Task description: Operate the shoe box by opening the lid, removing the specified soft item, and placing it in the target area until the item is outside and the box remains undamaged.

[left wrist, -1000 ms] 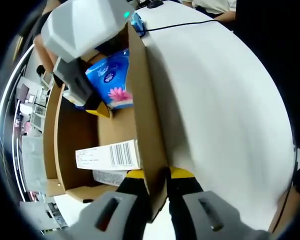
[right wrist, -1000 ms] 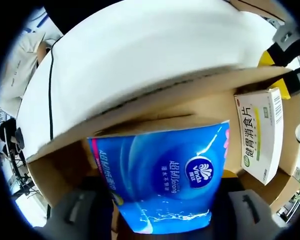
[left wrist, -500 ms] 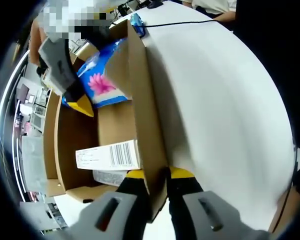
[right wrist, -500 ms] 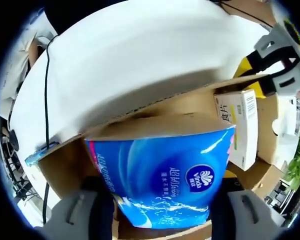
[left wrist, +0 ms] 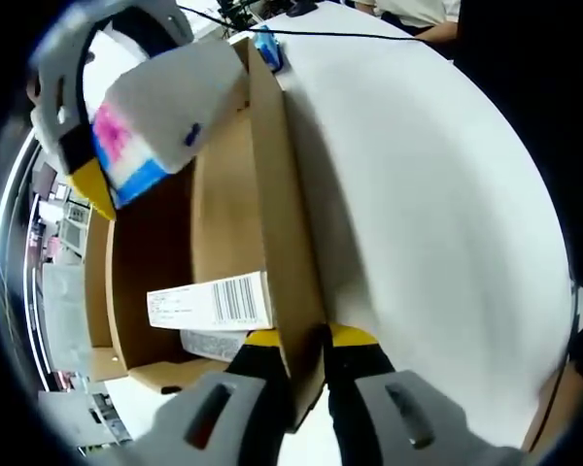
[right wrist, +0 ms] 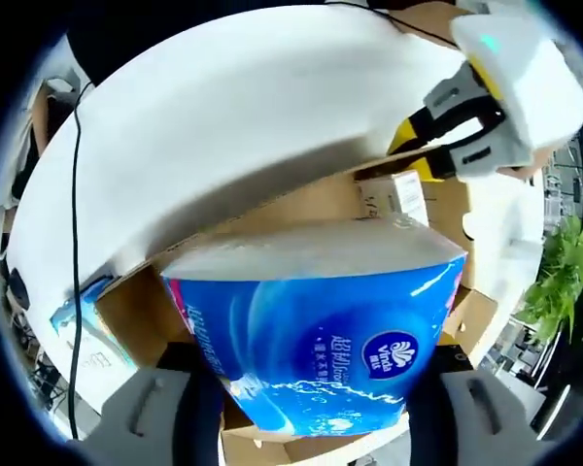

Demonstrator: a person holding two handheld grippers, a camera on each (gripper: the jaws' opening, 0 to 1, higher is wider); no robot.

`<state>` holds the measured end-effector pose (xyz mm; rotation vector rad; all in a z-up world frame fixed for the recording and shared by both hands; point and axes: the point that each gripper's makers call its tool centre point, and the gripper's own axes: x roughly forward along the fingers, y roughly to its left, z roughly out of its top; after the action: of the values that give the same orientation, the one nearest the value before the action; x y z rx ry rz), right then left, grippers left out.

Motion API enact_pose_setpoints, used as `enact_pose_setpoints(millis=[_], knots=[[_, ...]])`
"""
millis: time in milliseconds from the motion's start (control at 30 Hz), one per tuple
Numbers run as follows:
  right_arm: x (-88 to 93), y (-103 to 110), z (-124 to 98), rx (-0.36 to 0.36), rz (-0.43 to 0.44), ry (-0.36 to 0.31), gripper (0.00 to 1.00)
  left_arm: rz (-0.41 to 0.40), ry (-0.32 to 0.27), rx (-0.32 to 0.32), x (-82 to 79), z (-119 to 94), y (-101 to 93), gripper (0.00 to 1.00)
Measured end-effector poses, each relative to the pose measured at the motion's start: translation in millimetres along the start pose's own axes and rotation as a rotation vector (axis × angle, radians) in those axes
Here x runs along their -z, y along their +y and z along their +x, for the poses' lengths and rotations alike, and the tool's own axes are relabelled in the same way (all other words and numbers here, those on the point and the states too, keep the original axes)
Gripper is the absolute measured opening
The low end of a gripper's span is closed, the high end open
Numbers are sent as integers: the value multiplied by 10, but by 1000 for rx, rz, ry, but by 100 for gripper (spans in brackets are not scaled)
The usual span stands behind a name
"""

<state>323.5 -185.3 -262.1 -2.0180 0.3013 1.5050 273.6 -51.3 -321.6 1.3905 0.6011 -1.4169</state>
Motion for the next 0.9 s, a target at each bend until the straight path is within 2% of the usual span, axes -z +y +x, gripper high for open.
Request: enact_pose_setpoints(millis=[300,900], knots=[[102,-12,-91,16,19,28,77,2,-2,0,5,-6,4,11],[117,8,-178,20,52,41,77,2,-1,0,0,-3,-3,11]])
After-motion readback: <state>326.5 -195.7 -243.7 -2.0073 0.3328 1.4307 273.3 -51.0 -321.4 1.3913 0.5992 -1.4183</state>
